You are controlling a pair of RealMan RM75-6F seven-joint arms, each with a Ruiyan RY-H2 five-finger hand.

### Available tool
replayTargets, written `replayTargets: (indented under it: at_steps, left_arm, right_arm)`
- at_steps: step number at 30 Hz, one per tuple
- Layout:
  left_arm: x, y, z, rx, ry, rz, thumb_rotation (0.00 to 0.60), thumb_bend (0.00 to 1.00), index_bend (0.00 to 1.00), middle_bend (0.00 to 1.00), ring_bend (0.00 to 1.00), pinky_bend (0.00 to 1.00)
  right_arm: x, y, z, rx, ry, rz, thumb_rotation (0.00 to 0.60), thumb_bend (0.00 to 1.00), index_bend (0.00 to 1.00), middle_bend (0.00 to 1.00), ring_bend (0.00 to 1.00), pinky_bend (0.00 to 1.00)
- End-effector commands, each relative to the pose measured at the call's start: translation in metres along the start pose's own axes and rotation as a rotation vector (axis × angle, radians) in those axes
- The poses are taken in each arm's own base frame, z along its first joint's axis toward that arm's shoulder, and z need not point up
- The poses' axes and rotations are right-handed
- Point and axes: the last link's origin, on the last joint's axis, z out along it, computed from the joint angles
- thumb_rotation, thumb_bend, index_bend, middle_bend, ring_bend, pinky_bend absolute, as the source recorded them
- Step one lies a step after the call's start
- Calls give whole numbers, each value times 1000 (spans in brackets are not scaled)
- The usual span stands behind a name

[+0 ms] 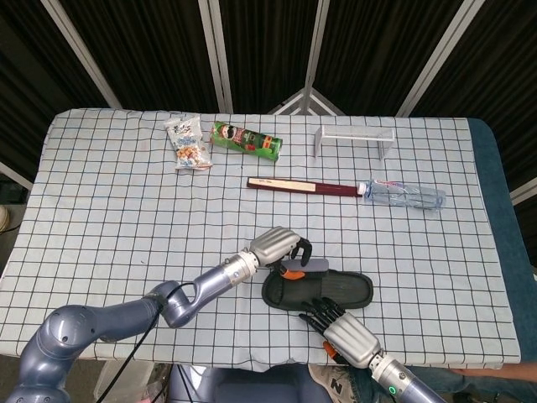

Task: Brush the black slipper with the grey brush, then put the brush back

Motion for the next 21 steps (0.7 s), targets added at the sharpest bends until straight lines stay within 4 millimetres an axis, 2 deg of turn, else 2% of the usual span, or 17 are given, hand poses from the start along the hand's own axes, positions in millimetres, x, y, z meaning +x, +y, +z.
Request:
replayTargets:
  at_steps: [1,12,21]
  left_arm:
    - [-3,0,2,-2,-20,7,600,867,573,646,562,525]
    - [-4,-11,-8,58,-145,53,600,871,571,645,563,524]
    - [7,-16,-26,78,-220,146,600,875,570,646,563,522]
  right_arm:
    - [1,0,0,-1,3,-2,575,682,0,13,0,0]
    - [1,-3,0,9,7,-6,569,682,0,13,0,0]
    - [-1,-5,2,15,3,-4,572,683,0,14,0,0]
